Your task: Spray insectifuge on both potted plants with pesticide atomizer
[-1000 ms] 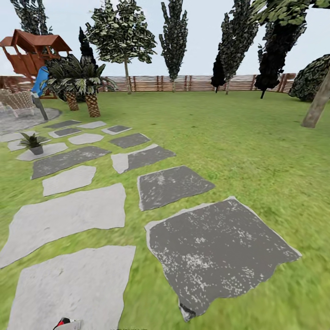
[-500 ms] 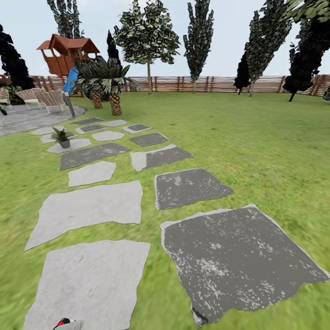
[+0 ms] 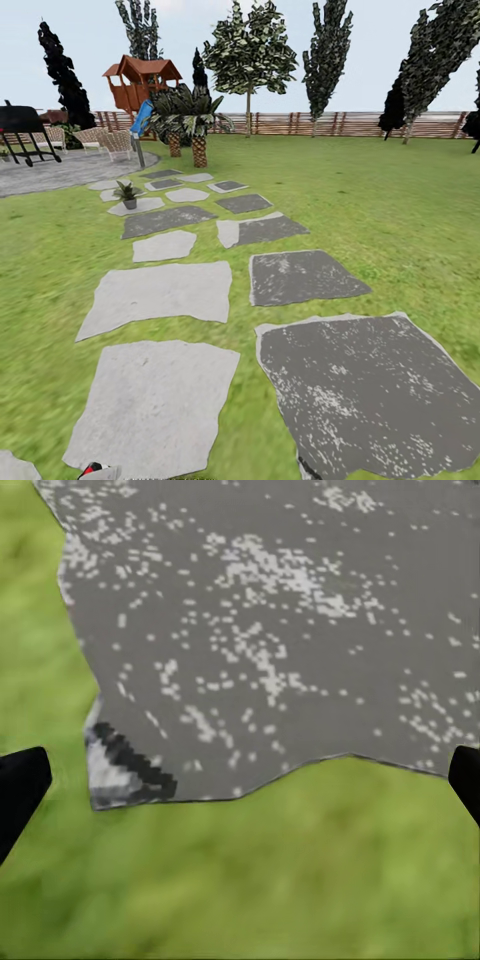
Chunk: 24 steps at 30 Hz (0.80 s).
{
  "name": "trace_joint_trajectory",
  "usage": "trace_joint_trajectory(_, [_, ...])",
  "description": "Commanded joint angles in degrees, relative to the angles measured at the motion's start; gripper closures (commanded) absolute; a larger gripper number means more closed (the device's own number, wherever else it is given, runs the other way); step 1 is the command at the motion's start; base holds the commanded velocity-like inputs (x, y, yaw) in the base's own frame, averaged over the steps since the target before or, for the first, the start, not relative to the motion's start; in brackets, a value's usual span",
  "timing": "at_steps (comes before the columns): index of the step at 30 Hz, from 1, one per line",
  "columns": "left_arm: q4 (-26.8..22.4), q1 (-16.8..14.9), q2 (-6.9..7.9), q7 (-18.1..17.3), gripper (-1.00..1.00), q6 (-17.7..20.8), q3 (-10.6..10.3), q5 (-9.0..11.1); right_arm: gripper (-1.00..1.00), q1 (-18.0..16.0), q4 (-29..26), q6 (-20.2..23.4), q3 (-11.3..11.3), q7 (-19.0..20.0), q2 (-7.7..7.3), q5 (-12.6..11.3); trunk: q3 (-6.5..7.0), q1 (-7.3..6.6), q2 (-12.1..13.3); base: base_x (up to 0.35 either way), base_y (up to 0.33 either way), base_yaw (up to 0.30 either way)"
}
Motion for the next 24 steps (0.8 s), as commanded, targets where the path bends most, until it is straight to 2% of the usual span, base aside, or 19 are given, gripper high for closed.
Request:
trace_joint_trajectory(1, [0.05, -0.04, 0.0, -0.11, 1.0, -0.19, -0.13, 0.53, -1.0, -0.01, 0.02, -0.15, -0.17, -0.16, 0.02, 0.41, -0.05, -0.01, -0.02, 0.0, 0.0, 0.282])
trace_joint_trajectory(20, [0.01, -0.04, 0.0, -0.11, 1.0, -0.25, -0.19, 0.59, -1.0, -0.01, -0.02, -0.15, -0.12, -0.1, 0.02, 0.44, -0.05, -0.01, -0.02, 0.0, 0.0, 0.282])
trace_joint_trajectory(24, [0.03, -0.04, 0.04, -0.11, 1.0, -0.27, -0.22, 0.56, -1.0, -0.01, -0.06, -0.22, -0.14, -0.22, 0.02, 0.44, -0.05, -0.01, -0.02, 0.116, 0.0, 0.282])
